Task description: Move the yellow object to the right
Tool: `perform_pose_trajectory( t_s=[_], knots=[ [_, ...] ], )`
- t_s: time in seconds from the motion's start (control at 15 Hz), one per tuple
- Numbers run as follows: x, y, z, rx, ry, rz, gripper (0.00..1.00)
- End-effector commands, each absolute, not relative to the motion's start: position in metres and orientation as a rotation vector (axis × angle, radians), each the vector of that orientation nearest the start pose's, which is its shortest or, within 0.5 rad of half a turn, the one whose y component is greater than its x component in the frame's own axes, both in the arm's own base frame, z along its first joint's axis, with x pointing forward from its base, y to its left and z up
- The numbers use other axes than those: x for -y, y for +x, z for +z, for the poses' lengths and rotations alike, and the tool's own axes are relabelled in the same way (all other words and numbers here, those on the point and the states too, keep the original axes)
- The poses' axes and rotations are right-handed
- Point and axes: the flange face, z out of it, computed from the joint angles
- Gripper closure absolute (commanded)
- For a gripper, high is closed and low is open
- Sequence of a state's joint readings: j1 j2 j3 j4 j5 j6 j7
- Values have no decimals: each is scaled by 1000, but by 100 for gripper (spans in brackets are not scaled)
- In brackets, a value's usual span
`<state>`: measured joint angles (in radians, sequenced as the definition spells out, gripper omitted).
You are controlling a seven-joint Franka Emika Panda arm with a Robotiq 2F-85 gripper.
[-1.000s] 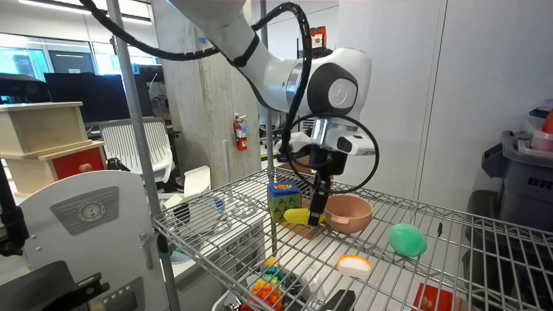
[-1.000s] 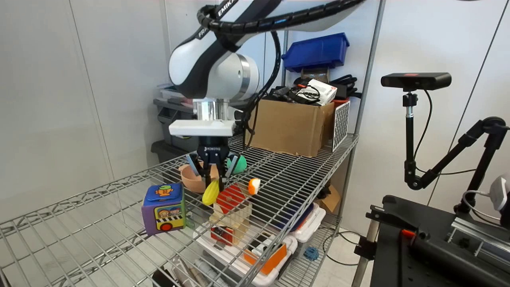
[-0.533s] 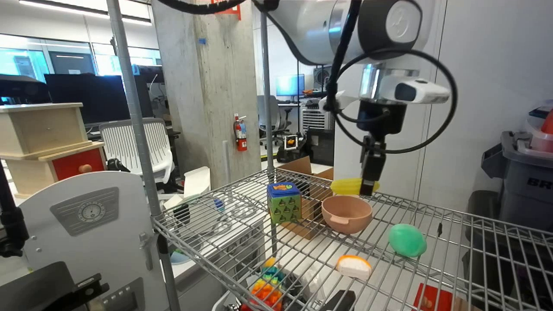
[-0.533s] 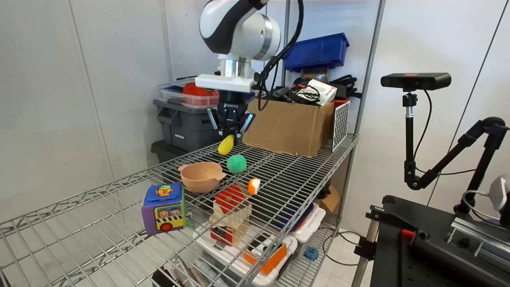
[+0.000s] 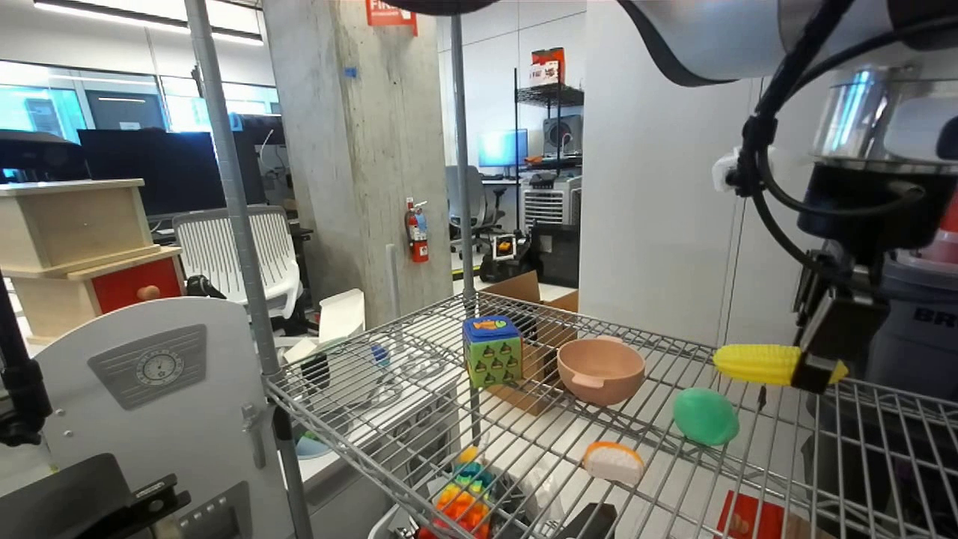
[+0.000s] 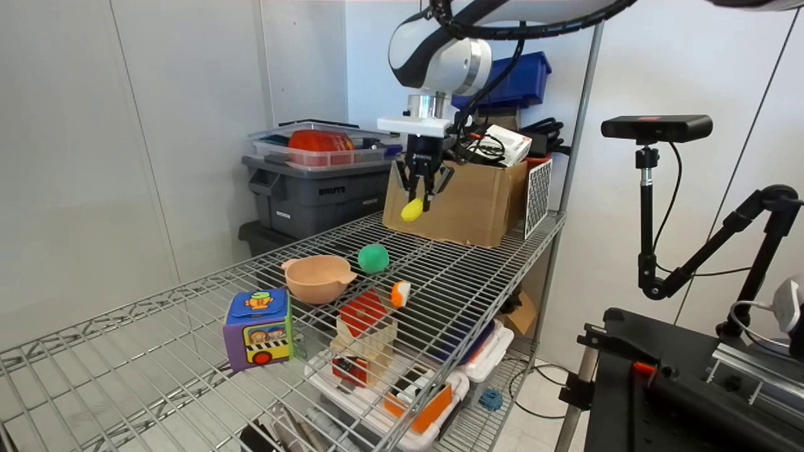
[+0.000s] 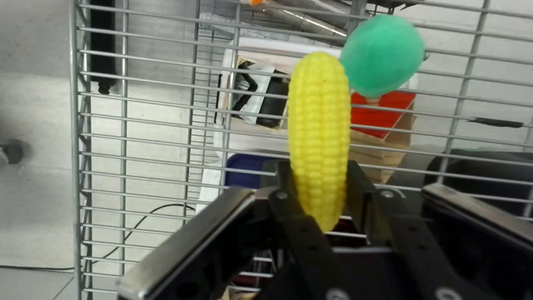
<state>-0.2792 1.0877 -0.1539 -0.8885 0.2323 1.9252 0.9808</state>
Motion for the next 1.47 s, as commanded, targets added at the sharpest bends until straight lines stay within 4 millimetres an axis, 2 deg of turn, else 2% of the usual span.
perform_pose_trajectory(
  t_s=[0.0,0.2,0.4,0.67,0.93,1.07,1.2,1.4],
  knots=[
    [271,742,184,-2108,-2274,172,92],
    [258,742,150,-2157,-2241,244,92],
    [242,745,129,-2190,-2208,294,92],
    [233,744,114,-2238,-2173,320,92],
    [231,743,109,-2274,-2150,335,92],
    [231,743,107,-2286,-2144,332,42],
    [230,743,107,-2296,-2134,335,34],
    [229,743,109,-2294,-2129,338,12]
  ],
)
